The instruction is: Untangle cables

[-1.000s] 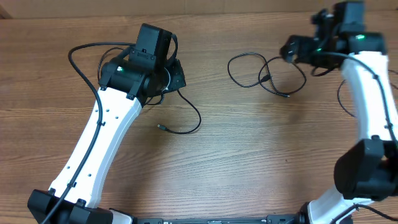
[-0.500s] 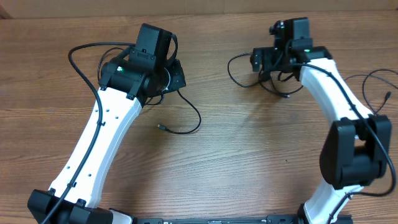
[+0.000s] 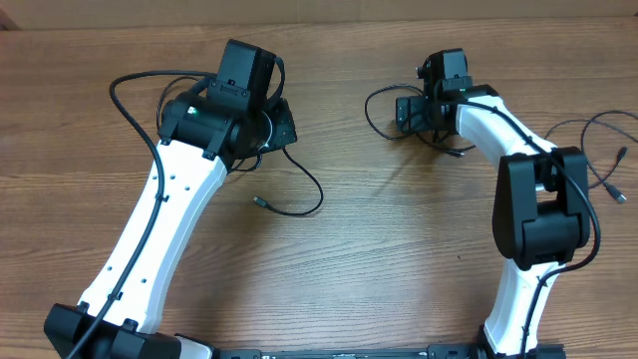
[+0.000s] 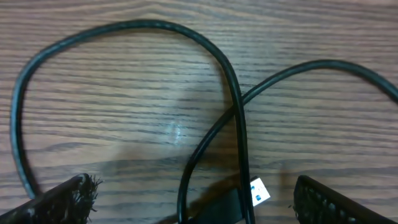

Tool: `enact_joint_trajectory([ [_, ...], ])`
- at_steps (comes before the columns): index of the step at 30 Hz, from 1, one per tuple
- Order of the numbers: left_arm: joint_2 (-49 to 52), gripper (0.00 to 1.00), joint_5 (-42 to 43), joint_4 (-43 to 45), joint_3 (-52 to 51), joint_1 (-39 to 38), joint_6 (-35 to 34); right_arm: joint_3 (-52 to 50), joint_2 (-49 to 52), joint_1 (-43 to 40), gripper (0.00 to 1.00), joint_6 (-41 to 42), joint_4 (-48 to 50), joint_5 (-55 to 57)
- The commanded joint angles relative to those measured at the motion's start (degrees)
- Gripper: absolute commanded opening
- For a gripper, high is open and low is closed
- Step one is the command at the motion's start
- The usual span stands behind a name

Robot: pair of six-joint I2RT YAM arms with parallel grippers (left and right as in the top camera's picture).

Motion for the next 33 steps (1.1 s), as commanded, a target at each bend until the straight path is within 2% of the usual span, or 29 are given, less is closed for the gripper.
enact_joint_trajectory([
  [1, -0.74, 0.04, -0.61, 0.02, 1.05, -0.13, 1.09, -0.37, 0.92, -0.07, 1.00, 0.59, 0.20, 0.96],
  [6, -0.74, 0.04, -0.61, 0.07, 1.05, -0.13, 1.07, -0.37, 1.11, -0.09, 0.95, 2.32, -3.48, 0.98],
  [11, -0.74, 0.04, -0.63, 0.02, 1.05, -0.13, 1.07, -0.37, 1.11, -0.09, 0.90, 6.99, -11.76, 0.96],
  [16, -0.74, 0.04, -0.61, 0.04, 1.05, -0.13, 1.07, -0.37, 1.11, -0.09, 0.70, 11.15, -15.98, 0.96],
  [21, -0.74, 0.04, -0.59, -0.63, 1.05, -0.13, 1.07, -0.37, 1.11, -0.09, 0.41, 12.83, -18.43, 0.74],
  [28, -0.74, 0.04, -0.59, -0.85, 1.05, -0.11, 1.07, -0.37, 1.11, -0.09, 0.09, 12.83, -20.50, -0.04],
  [31, -0.74, 0.04, -0.59, -0.87, 1.05, -0.13, 1.07, -0.37, 1.11, -0.09, 0.04, 12.81, -20.63, -2.45],
  [33, -0.74, 0.04, -0.59, -0.85, 1.05, -0.13, 1.07, -0.31, 1.07, -0.09, 0.04, 12.83, -20.90, -3.78],
])
